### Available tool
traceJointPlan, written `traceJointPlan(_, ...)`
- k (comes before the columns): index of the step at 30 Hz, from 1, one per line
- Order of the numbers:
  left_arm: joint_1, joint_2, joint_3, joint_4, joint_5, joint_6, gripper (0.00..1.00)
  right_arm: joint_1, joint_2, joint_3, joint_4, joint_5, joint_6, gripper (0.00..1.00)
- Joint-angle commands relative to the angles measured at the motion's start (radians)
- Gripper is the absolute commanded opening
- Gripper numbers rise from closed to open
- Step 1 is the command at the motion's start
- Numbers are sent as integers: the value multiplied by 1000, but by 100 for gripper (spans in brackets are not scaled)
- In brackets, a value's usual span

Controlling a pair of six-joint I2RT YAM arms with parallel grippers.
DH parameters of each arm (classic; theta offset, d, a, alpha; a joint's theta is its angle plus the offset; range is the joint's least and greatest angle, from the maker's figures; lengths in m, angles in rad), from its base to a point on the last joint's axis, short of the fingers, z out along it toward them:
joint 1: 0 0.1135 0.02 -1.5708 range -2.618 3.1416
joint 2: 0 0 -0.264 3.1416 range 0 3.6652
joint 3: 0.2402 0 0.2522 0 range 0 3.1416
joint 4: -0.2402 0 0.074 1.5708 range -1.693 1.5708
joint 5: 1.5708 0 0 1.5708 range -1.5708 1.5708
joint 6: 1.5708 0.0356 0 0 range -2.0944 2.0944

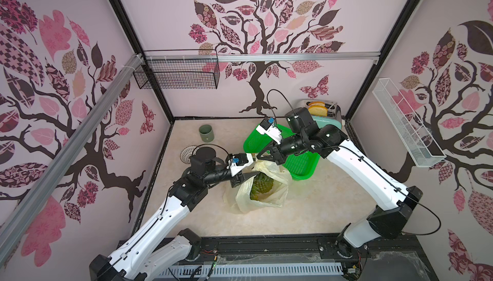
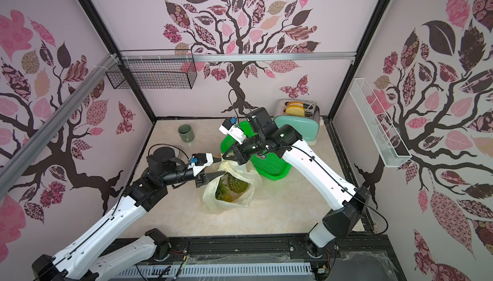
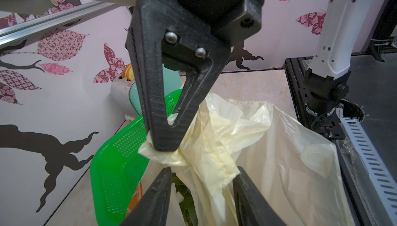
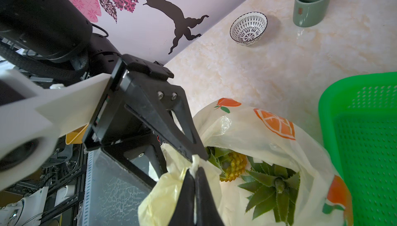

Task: Place the pineapple into a plastic bag & tie a knot
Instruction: Cross the plastic bag at the center of the board.

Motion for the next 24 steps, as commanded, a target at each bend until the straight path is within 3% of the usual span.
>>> traceJointPlan(1, -9, -26, -9, 19, 25, -34, 60, 4, -2, 10, 10, 2, 7, 0)
traceJointPlan(4, -20, -55, -19, 27, -3, -35, 64, 5, -1, 11, 8, 6, 7, 0)
traceJointPlan(9, -26, -98, -34, 72, 30, -53, 61, 5, -1, 13, 7, 0, 6, 0)
traceJointPlan(17, -50, 4, 53, 22, 67, -24, 53, 4, -2, 15, -1, 2, 2, 0)
traceJointPlan(24, -65, 61, 93, 15, 34, -15, 46, 5, -2, 16, -7, 1, -4, 0)
